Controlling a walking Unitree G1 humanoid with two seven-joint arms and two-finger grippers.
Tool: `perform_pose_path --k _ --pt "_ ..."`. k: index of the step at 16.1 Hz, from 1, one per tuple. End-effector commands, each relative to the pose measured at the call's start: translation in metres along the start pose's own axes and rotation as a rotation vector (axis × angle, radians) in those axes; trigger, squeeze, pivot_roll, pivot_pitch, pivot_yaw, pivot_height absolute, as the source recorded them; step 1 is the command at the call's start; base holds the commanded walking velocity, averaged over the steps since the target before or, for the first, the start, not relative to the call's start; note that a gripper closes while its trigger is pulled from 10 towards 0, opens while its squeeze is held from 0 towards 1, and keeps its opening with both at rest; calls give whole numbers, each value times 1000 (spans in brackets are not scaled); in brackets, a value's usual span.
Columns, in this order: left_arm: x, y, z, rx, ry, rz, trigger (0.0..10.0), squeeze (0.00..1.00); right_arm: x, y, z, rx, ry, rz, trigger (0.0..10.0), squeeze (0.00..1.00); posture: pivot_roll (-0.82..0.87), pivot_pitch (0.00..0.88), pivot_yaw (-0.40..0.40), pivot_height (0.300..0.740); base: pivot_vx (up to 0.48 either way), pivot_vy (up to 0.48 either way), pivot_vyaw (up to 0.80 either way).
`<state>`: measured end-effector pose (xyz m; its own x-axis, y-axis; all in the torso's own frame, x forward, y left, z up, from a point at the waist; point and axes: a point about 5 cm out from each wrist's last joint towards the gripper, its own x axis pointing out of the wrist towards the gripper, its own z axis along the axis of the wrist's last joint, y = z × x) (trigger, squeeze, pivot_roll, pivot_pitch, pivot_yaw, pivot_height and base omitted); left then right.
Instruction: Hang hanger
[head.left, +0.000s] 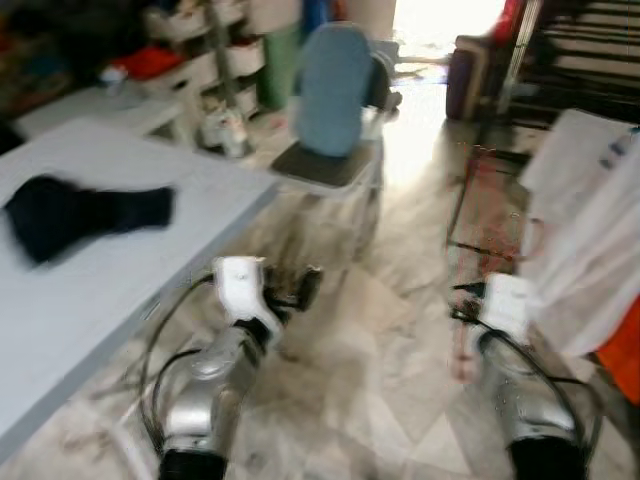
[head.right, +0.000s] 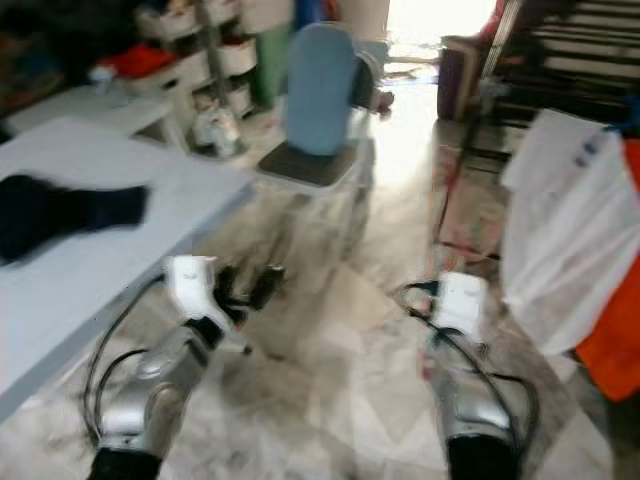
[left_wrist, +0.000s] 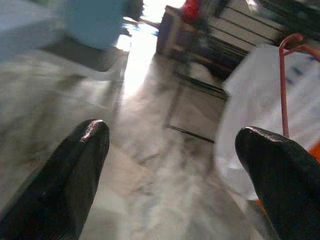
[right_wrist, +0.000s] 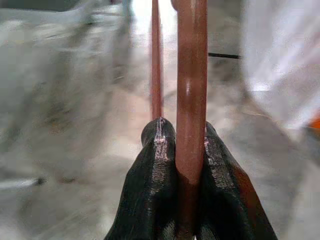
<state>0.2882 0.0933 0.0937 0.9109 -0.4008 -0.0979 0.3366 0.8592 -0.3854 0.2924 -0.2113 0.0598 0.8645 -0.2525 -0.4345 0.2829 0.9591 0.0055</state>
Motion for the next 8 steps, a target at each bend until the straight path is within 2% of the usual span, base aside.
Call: perform_pose_path --k 1,6,8 --pt "-2 5 1 -4 -6 23 10000 0 -1 12 7 7 -26 30 10000 0 -135 0 37 740 465 0 -800" --pt "-2 3 -2 -5 20 9 10000 0 0 12 6 -5 -22 25 10000 0 -138 0 35 740 464 0 -766" --pt "-2 3 -5 -4 35 8 10000 0 0 13 6 -4 -17 29 10000 0 -143 0 36 740 465 0 0"
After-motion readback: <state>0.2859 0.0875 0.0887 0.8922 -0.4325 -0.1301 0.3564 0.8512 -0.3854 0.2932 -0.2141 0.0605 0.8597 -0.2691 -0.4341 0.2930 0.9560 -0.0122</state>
